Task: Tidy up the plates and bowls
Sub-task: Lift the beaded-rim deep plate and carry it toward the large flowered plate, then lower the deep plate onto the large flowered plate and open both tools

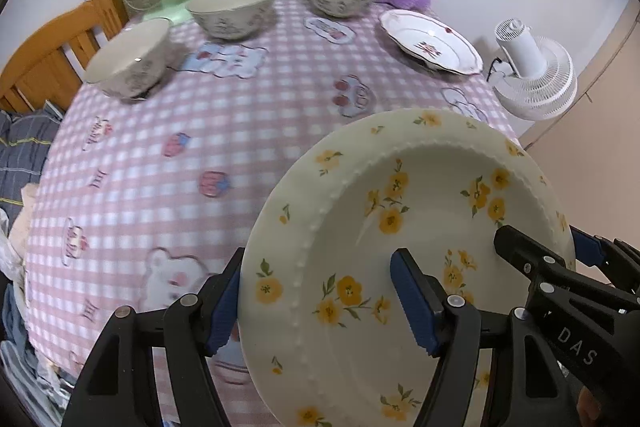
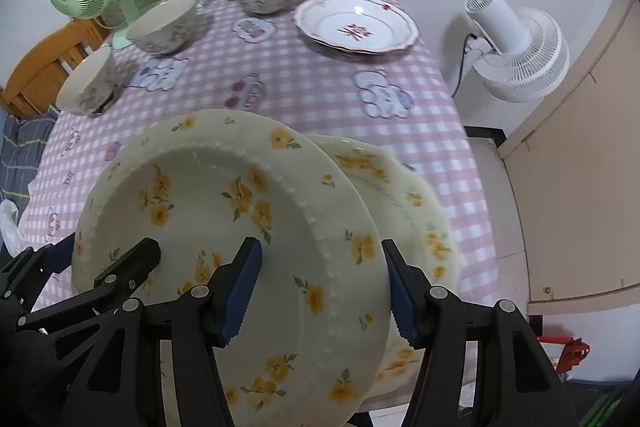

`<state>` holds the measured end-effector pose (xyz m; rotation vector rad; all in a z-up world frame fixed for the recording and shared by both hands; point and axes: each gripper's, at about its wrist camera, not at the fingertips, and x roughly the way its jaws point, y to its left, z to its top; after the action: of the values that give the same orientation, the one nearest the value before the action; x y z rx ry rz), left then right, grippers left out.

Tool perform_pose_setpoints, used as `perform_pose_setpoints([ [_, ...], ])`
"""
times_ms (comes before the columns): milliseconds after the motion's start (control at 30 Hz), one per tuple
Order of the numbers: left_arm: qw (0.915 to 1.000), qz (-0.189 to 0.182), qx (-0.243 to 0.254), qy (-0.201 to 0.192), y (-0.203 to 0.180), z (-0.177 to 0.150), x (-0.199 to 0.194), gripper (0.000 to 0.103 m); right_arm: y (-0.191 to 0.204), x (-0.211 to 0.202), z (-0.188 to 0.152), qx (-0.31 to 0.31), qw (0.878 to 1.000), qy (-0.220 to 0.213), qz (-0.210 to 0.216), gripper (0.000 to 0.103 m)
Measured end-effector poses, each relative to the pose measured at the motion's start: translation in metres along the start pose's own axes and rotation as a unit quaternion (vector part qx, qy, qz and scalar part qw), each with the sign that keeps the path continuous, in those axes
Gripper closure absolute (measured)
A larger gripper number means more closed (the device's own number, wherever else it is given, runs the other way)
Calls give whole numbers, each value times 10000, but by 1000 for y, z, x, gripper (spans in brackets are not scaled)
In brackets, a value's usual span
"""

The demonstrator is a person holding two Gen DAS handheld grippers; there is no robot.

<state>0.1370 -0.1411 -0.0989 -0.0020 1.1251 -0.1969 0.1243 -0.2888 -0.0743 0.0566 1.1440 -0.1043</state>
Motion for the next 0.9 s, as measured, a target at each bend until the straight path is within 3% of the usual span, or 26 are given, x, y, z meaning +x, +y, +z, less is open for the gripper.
perform_pose_setpoints([
  [467, 9995, -90, -181, 244, -73, -3, 33, 32, -75, 21, 1, -105, 9996, 231, -83, 40],
  [900, 9986, 92, -364, 359, -88, -6, 54, 30, -94, 46, 6, -365, 9984, 422, 22, 40],
])
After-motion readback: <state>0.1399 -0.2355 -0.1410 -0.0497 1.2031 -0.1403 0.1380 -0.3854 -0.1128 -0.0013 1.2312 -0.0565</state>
